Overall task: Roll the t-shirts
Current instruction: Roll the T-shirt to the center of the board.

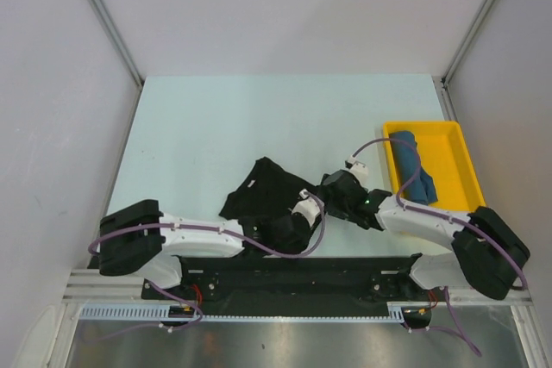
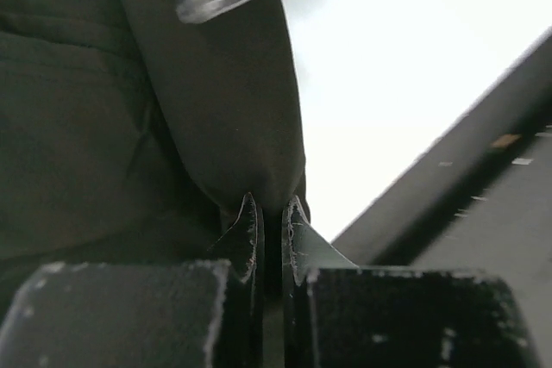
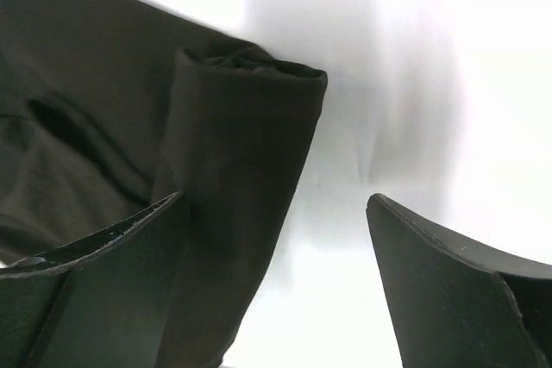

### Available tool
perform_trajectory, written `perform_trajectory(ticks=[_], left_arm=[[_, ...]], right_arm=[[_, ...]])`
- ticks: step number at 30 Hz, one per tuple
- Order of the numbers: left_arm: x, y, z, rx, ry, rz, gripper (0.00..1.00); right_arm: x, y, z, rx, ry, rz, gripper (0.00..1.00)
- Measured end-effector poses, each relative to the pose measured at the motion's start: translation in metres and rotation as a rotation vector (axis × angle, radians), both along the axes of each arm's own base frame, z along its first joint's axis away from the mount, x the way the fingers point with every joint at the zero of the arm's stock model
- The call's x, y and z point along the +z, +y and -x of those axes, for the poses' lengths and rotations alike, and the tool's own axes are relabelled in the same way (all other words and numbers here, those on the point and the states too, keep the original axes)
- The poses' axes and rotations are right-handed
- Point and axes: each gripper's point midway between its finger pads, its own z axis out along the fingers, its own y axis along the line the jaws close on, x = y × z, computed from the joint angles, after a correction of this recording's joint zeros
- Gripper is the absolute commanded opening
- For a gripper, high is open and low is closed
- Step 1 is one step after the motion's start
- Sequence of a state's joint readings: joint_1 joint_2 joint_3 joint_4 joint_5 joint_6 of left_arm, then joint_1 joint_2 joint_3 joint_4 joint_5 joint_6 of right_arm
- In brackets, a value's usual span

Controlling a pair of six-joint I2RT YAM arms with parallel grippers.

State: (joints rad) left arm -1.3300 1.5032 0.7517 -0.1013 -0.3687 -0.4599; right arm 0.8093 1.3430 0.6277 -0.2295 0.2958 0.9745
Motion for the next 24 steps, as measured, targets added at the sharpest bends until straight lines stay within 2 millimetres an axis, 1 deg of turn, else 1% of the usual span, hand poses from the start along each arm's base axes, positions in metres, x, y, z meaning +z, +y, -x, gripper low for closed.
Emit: perform_trajectory(ticks=[4, 6, 8, 11, 14, 16, 17, 20, 24], left_arm=[[0.008, -0.013, 0.007, -0.041, 0.066, 0.139, 0.0], [0.011, -0.02, 0.011, -0.059, 0.1, 0.199, 0.0], [0.012, -0.025, 0.015, -0.07, 0.142, 0.246, 0.0], [0.012, -0.028, 0.017, -0.074, 0.209, 0.316, 0.0], [0.005, -0.02, 0.012, -0.039, 0.283, 0.373, 0.0], [0.0, -0.012, 0.007, -0.003, 0.33, 0.406, 0.0], [-0.001, -0.009, 0.005, 0.008, 0.346, 0.417, 0.0], [-0.001, -0.005, 0.002, 0.033, 0.403, 0.472, 0.0], [-0.004, 0.004, -0.003, 0.074, 0.462, 0.515, 0.01]], right_arm=[[0.021, -0.013, 0.005, -0.01, -0.041, -0.019, 0.91], [0.037, -0.021, 0.006, -0.025, -0.084, -0.044, 0.91], [0.049, -0.027, 0.009, -0.035, -0.117, -0.064, 0.91], [0.058, -0.038, 0.014, -0.052, -0.149, -0.077, 0.89], [0.056, -0.044, 0.02, -0.053, -0.148, -0.075, 0.87], [0.049, -0.046, 0.025, -0.047, -0.134, -0.061, 0.86], [0.045, -0.046, 0.027, -0.041, -0.125, -0.053, 0.83], [0.037, -0.044, 0.031, -0.027, -0.106, -0.037, 0.8], [0.028, -0.037, 0.029, -0.014, -0.09, -0.026, 0.77]])
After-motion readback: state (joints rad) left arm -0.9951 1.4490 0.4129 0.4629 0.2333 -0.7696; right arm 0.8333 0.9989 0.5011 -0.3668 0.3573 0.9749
